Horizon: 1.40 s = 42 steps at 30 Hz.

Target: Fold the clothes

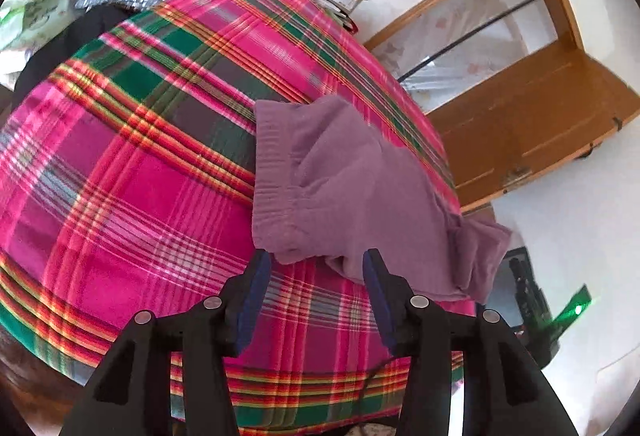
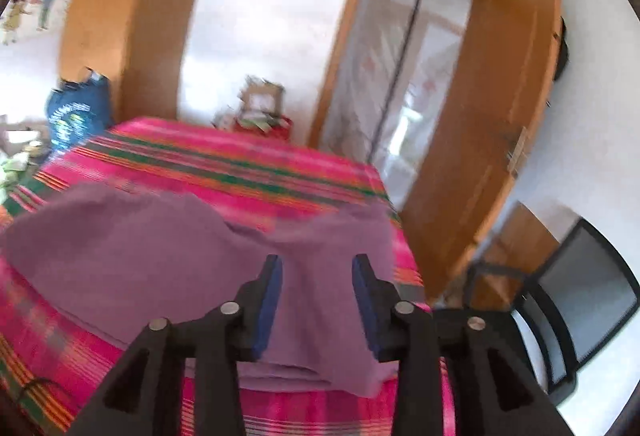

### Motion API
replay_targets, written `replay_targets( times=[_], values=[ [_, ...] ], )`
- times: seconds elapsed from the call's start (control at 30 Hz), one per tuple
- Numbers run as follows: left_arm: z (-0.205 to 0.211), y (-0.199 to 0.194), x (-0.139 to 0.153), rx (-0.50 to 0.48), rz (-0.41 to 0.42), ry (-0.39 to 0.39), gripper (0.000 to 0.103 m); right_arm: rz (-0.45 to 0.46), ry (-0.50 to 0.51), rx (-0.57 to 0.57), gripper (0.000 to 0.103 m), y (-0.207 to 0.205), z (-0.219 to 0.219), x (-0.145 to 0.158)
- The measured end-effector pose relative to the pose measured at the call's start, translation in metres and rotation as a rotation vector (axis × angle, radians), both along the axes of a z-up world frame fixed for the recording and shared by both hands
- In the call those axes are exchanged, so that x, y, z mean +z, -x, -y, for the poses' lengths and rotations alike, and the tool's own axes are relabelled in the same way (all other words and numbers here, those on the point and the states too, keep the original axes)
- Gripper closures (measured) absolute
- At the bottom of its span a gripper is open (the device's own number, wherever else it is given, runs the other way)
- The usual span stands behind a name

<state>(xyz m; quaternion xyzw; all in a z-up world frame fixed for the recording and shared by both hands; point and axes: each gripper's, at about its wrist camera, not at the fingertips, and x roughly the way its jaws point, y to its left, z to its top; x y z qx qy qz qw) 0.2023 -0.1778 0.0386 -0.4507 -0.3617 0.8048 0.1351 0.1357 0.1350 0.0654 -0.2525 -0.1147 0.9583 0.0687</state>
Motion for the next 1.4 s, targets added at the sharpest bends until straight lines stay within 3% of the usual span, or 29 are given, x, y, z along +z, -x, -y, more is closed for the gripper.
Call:
replay_targets(
  times=[0.1, 0.27, 0.43, 0.57, 0.73, 1.0, 1.4],
  values=[
    [-0.003, 0.010, -0.006, 0.025, 0.023, -0.102, 0.053, 0.004, 0.013, 0.089, 0.065, -0.003, 0.027, -0.004],
    [-0.014, 0.028, -0.016, 0.020, 0.080, -0.147, 0.053, 0.105, 0.006, 0.239, 0.064, 0.007, 0.070, -0.030],
    [-0.018, 0.023, -0.018, 0.023, 0.087, -0.181, 0.053, 0.166, 0.051, 0.253, 0.064, 0.019, 0.079, -0.046],
    [-0.020, 0.019, -0.022, 0.036, 0.122, -0.217, 0.053, 0.171, 0.030, 0.257, 0.064, 0.018, 0.086, -0.051],
    [-0.021, 0.028, -0.033, 0.074, 0.144, -0.259, 0.053, 0.175, 0.050, 0.190, 0.064, 0.012, 0.068, -0.052],
    [-0.032, 0.036, -0.030, 0.046, 0.124, -0.205, 0.052, 0.142, 0.080, 0.043, 0.064, -0.012, 0.026, -0.041],
    [-0.023, 0.026, -0.031, 0.024, 0.109, -0.126, 0.053, 0.078, 0.098, 0.034, 0.064, -0.043, 0.030, -0.023]
  ],
)
